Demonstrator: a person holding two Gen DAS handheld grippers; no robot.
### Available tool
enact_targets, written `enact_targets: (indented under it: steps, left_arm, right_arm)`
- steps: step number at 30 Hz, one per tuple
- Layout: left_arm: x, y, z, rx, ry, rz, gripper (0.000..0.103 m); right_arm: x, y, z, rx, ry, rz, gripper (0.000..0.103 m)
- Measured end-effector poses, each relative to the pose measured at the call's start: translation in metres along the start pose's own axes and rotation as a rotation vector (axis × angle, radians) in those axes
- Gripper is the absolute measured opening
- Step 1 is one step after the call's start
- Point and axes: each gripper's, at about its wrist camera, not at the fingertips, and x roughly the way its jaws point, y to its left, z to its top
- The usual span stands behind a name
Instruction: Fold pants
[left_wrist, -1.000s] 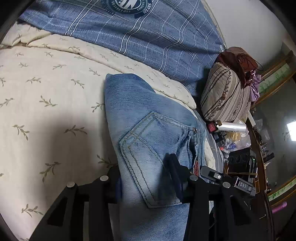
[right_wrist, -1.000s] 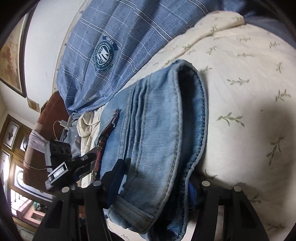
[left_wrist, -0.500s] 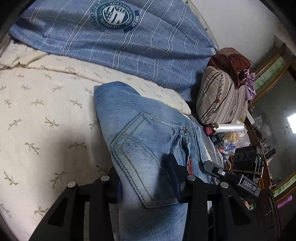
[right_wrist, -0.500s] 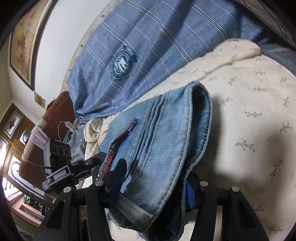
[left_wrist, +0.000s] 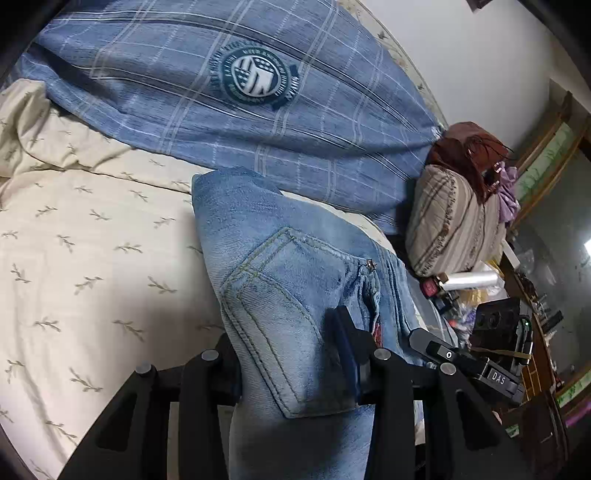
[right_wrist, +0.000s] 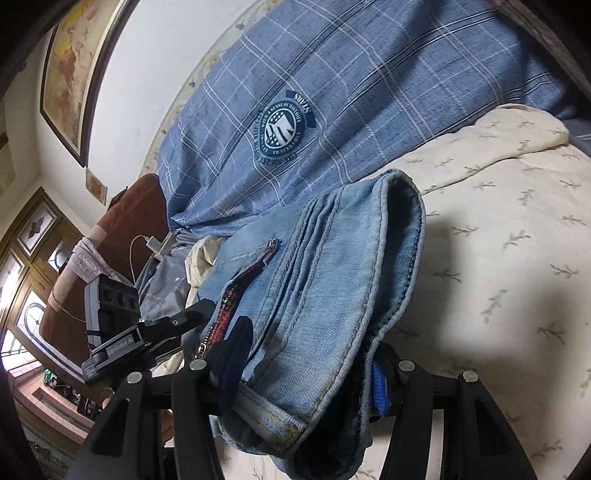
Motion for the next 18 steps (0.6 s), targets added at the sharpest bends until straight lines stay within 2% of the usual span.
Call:
enact_targets:
  steps: [11,18]
  left_arm:
    - [-0.004,0.024,0.007,-0.047,-0.018,0.068,0.042]
    - [0.002,0.031,0.007,-0.051,0.002,0.112,0.042]
  right_arm:
    - [0.035,0.011,0.007,-0.021,0.031,-0.01,0.058]
    - [0.051,0.009,0.008,-0.025,0.066,-0.031,0.058]
